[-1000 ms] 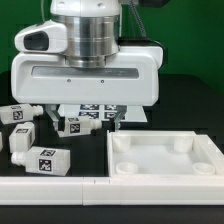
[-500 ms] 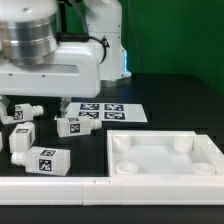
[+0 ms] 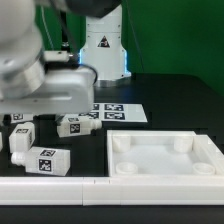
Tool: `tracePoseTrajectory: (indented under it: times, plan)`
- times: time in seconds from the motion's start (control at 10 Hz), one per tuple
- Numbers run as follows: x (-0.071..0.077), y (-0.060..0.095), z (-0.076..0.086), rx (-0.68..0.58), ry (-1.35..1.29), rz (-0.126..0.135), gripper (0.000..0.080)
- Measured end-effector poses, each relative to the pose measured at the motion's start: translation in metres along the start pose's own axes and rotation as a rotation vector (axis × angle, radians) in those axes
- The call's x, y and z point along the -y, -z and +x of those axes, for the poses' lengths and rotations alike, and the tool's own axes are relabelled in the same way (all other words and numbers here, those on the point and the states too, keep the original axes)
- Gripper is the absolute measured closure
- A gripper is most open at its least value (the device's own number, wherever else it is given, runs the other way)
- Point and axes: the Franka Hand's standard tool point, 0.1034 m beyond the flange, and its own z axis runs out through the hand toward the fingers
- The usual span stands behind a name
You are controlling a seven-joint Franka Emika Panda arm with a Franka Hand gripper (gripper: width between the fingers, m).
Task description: Assemble one leg
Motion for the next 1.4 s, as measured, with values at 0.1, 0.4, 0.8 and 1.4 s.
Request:
tracePoseTrajectory:
  times: [0.1, 0.4, 0.8, 1.4]
  plan:
    - [-0.006, -0.004, -0.001, 0.083, -0.009, 0.007, 0.015]
    - [-0.008, -0.003, 0.007, 0.087, -0.01, 0.004, 0.015]
    - [-0.008, -0.023, -0.001, 0.13, -0.046, 0.005, 0.015]
    - [-0.006, -0.034, 0.001, 0.149, -0.044, 0.002, 0.015]
